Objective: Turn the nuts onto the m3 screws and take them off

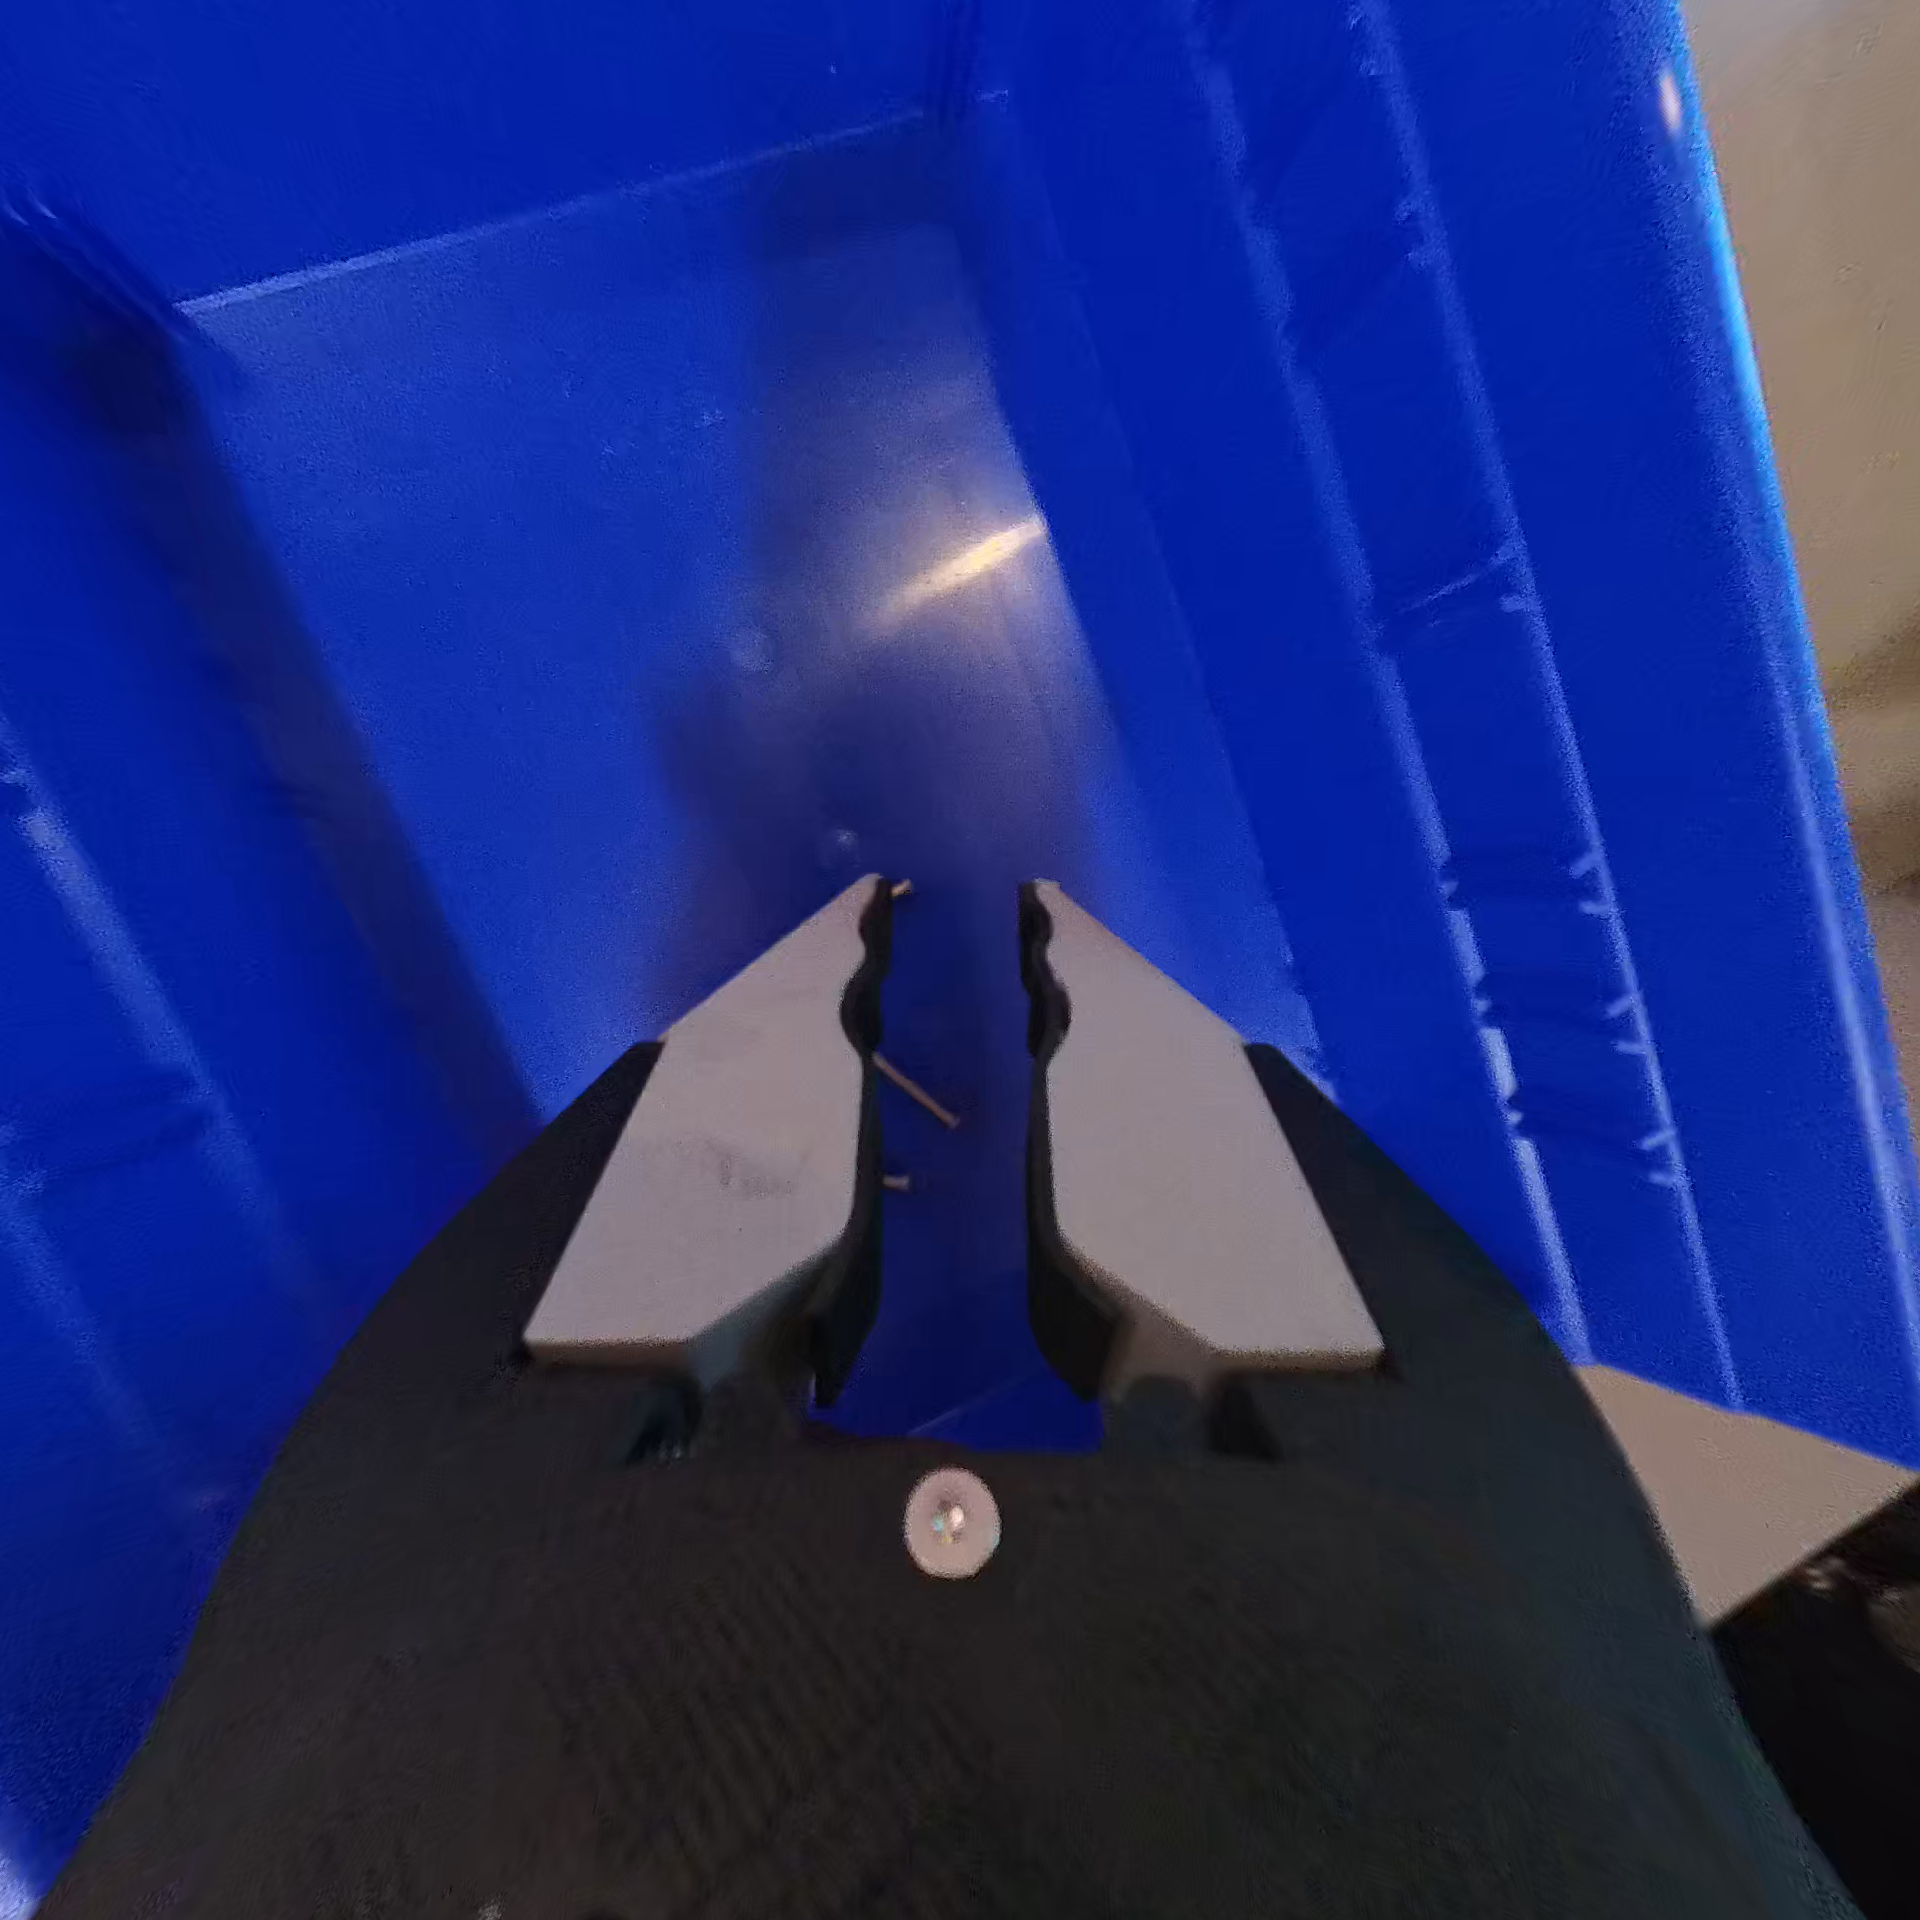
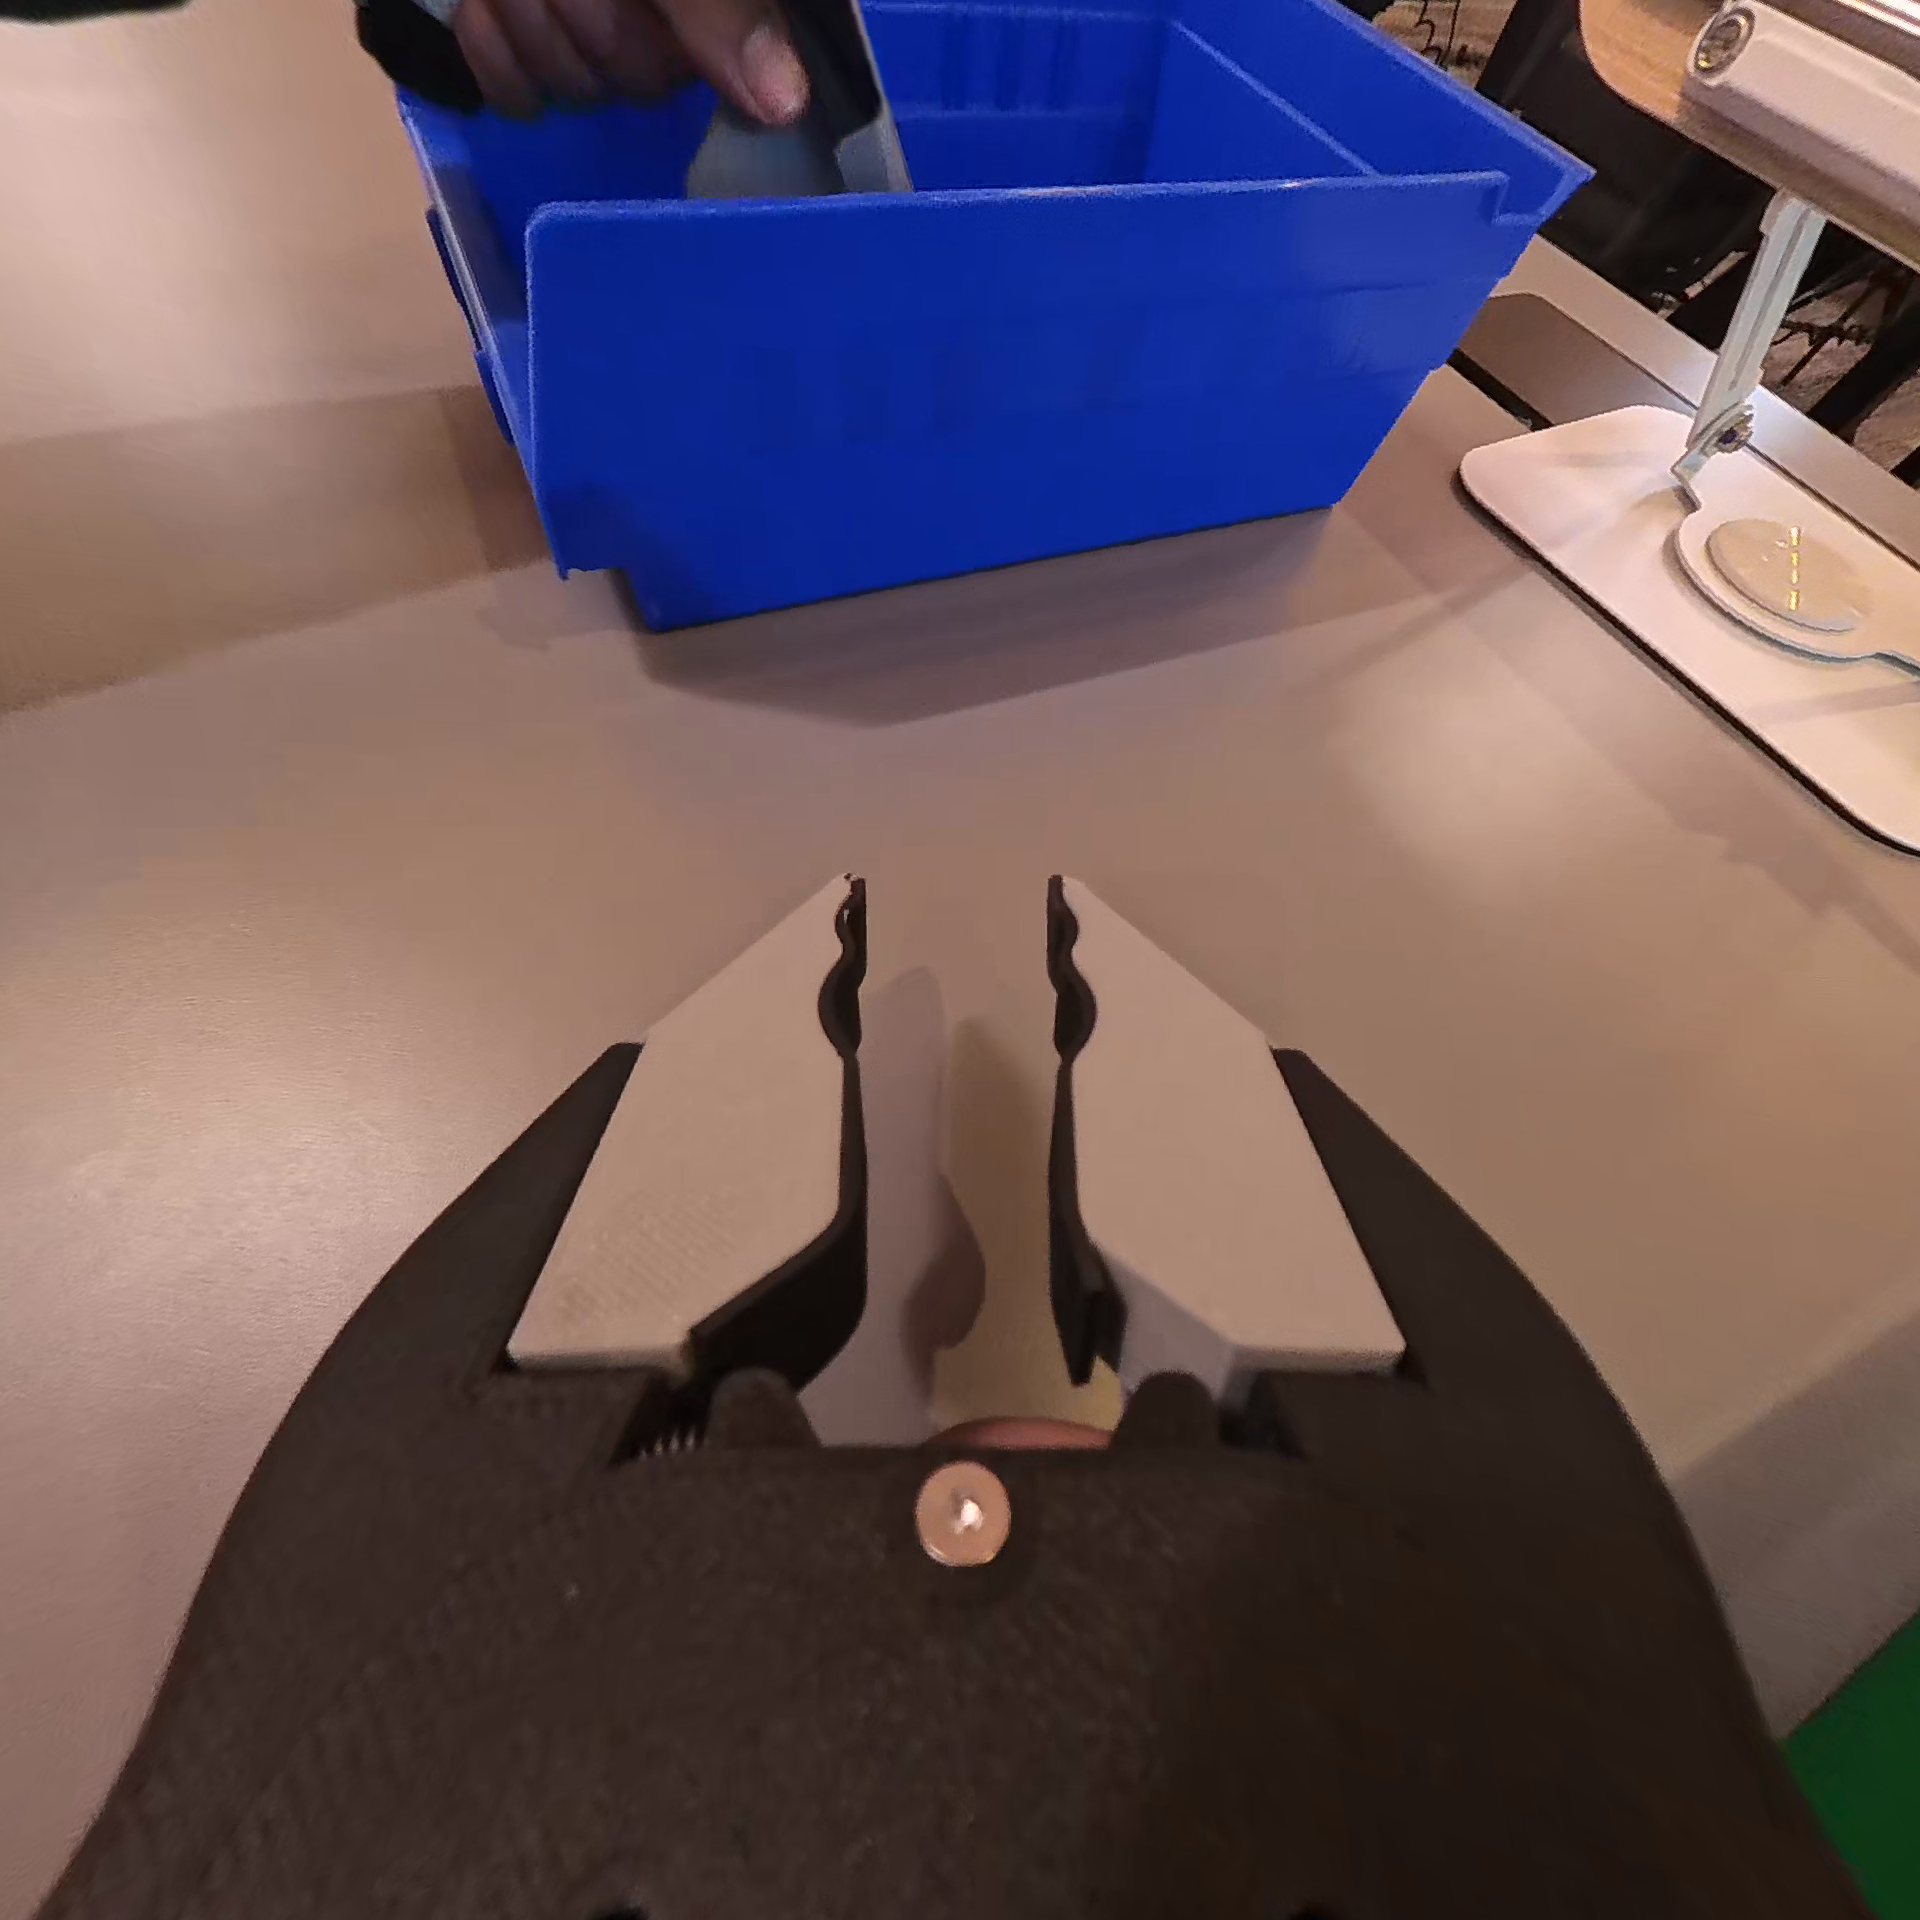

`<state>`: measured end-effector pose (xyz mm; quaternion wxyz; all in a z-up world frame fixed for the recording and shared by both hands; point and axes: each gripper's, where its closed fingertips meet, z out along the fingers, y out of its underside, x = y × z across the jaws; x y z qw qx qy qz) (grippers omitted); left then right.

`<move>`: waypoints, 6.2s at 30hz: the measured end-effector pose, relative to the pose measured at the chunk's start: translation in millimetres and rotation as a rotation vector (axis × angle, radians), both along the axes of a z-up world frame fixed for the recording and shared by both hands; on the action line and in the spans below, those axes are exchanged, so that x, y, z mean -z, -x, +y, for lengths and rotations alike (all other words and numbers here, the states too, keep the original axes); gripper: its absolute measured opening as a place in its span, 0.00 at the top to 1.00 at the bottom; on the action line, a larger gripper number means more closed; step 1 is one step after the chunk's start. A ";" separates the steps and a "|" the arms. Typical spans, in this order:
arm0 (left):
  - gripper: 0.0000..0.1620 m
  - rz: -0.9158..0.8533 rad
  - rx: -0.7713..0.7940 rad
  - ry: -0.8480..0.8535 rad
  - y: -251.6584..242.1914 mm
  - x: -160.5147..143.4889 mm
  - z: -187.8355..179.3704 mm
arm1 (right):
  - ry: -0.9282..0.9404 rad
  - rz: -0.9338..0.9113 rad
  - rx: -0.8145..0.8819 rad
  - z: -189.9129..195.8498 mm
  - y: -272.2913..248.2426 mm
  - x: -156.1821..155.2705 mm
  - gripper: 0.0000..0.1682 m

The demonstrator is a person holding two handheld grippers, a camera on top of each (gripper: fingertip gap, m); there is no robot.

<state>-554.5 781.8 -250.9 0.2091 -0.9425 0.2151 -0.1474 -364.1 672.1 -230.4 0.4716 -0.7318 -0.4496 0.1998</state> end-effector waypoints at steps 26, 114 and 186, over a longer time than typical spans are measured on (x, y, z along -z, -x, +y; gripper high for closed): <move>0.81 0.085 0.069 0.067 11.8 17.8 -24.2 | -0.010 0.001 0.000 -0.7 -1.5 -2.5 0.81; 0.99 -0.928 0.490 -0.532 -206.0 -94.9 -163.8 | 0.221 0.544 -0.306 -46.1 8.2 -86.4 0.99; 1.00 -0.741 0.399 -0.613 -205.7 -71.1 -144.8 | 0.188 0.458 -0.281 -43.6 7.8 -69.1 0.86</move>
